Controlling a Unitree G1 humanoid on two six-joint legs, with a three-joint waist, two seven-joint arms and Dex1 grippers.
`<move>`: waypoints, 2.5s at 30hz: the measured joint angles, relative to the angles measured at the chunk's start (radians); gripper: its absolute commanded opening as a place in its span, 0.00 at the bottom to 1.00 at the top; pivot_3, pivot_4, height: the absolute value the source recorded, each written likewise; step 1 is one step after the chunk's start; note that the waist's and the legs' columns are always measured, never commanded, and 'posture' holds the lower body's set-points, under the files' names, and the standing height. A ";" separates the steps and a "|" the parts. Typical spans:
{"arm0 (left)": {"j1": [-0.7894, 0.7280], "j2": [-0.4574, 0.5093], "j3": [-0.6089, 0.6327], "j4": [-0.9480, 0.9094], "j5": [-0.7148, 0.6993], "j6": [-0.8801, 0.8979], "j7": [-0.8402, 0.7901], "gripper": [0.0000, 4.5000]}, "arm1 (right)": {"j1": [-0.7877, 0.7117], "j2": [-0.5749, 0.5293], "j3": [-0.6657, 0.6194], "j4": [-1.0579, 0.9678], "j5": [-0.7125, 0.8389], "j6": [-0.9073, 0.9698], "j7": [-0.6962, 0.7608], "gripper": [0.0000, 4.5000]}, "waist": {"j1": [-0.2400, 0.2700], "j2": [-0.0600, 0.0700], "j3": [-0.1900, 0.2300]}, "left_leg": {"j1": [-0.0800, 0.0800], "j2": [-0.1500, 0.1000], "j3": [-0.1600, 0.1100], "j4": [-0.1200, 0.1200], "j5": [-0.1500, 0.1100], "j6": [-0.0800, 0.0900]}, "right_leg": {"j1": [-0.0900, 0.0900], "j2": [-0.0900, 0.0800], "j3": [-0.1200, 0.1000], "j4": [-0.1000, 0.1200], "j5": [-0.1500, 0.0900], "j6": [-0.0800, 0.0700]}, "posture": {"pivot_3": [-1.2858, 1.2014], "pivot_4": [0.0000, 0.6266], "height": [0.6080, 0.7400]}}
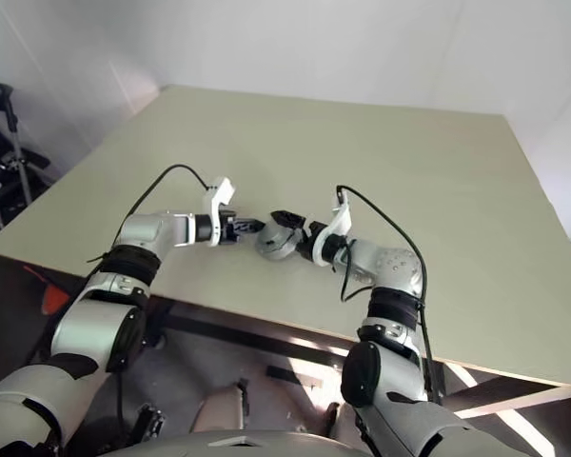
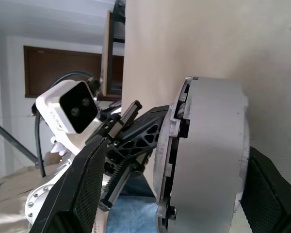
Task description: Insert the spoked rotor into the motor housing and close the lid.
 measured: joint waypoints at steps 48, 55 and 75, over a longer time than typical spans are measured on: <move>-0.001 -0.021 0.051 -0.011 -0.047 0.002 -0.017 0.00 | -0.024 -0.048 -0.013 0.150 0.033 -0.170 -0.056 0.43 | 0.011 0.000 0.000 | 0.001 0.000 -0.002 0.006 0.001 -0.001 | 0.002 -0.002 -0.001 0.007 -0.001 -0.002 | 0.52 0.00 1.00; 0.000 -0.010 0.127 -0.028 -0.109 0.031 -0.020 0.00 | -0.048 -0.038 -0.082 0.192 0.084 -0.253 -0.117 0.43 | 0.010 0.000 0.000 | -0.004 0.000 -0.002 0.006 0.001 -0.001 | -0.002 -0.002 -0.001 0.007 -0.001 -0.002 | 0.52 0.00 1.00; -0.047 -0.077 0.553 -0.001 -0.428 0.099 0.227 0.00 | -0.130 -0.001 -0.082 0.094 0.392 -0.264 -0.206 0.43 | 0.009 0.000 0.000 | -0.012 0.000 -0.002 0.007 -0.001 0.002 | -0.011 0.000 -0.002 0.009 0.001 0.001 | 0.52 0.00 1.00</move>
